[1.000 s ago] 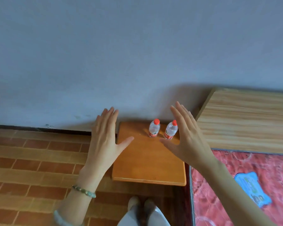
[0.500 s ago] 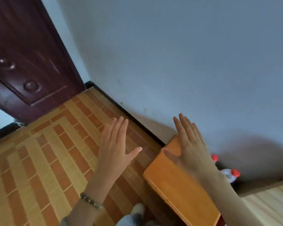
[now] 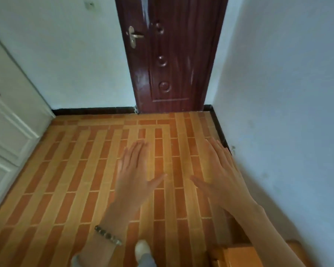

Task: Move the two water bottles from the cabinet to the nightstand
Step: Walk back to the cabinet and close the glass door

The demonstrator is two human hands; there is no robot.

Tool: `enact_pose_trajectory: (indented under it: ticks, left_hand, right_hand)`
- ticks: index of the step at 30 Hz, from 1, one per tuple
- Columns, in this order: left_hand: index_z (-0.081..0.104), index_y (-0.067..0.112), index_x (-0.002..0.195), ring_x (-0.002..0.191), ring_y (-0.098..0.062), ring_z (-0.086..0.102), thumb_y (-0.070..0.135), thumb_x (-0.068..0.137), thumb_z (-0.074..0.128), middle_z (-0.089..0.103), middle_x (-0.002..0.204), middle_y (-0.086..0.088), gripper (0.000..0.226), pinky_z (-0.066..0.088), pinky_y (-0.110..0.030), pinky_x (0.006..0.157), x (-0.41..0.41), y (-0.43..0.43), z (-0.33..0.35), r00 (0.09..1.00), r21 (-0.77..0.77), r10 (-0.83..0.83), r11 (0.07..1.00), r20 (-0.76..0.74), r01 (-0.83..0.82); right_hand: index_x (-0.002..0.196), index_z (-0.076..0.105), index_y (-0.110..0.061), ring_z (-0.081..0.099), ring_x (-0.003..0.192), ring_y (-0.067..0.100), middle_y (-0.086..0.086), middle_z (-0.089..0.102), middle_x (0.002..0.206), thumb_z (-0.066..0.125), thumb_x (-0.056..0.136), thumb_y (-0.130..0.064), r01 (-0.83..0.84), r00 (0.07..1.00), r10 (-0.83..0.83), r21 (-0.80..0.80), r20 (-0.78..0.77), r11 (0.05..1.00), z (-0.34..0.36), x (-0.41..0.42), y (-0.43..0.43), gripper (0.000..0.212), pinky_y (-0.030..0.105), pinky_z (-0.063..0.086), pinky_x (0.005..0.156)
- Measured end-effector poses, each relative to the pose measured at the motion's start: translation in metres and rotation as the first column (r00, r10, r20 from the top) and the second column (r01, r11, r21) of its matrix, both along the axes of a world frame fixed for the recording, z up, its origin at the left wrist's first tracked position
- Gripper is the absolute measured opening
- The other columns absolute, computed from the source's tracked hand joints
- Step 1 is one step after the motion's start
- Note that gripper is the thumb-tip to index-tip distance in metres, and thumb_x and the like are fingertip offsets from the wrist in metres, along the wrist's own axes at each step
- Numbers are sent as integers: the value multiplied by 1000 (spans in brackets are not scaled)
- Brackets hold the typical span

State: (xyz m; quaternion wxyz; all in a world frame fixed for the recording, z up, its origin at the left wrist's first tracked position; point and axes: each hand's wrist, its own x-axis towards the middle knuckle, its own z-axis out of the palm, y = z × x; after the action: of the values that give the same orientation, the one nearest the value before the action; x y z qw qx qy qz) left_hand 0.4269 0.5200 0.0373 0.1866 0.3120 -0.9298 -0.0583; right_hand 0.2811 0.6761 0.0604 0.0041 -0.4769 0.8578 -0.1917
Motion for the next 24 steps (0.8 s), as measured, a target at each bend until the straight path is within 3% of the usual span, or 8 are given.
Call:
enact_pose_trajectory:
  ticks: [3, 8, 12, 16, 20, 24]
  left_hand:
    - [20, 13, 144, 140, -19, 15, 64, 74, 49, 27, 150, -5, 92, 2, -38, 111, 22, -53, 7, 994, -8, 112, 994, -16, -112]
    - [33, 6, 138, 137, -24, 26, 61, 73, 50, 38, 144, -10, 87, 15, -43, 114, 62, -144, 18, 972, -58, 231, 971, -51, -233]
    - [30, 7, 139, 136, -25, 26, 55, 69, 65, 39, 143, -11, 92, 19, -46, 112, 94, -207, 29, 926, -117, 370, 919, -71, -376]
    - [30, 7, 139, 136, -27, 29, 56, 69, 65, 39, 143, -13, 92, 20, -47, 112, 117, -257, 33, 864, -131, 501, 854, -53, -504]
    - [27, 9, 141, 137, -26, 26, 62, 73, 53, 35, 146, -12, 90, 19, -48, 113, 130, -303, 30, 786, -115, 615, 778, -63, -618]
    - [23, 10, 143, 140, -24, 19, 59, 74, 59, 29, 149, -11, 92, 12, -44, 115, 131, -353, 27, 690, -122, 719, 680, -80, -723]
  right_hand:
    - [144, 6, -23, 0, 138, 14, -3, 5, 153, 39, 74, -70, -104, 995, 103, -48, -13, 993, 3, 6, -72, 90, 46, 11, 112]
    - [143, -3, -25, -13, 132, 6, -2, 3, 154, 55, 79, -57, -290, 957, 287, -81, -49, 954, 11, 25, -190, 92, 28, -13, 104]
    - [144, 2, -23, -15, 130, 3, -1, 7, 154, 57, 78, -57, -412, 911, 408, -112, -55, 904, 19, 41, -277, 93, 31, -7, 107]
    - [144, 10, -18, -2, 135, 8, 2, 9, 153, 60, 78, -53, -550, 835, 548, -148, -57, 822, 25, 47, -353, 90, 38, 7, 111]
    - [145, 5, -17, -8, 130, 7, -3, -2, 150, 57, 78, -56, -672, 741, 666, -125, -88, 730, 32, 52, -430, 93, 33, 0, 106]
    - [145, 8, -15, -1, 132, 9, 6, 9, 154, 57, 77, -58, -769, 638, 759, -132, -129, 625, 33, 54, -515, 94, 34, 1, 107]
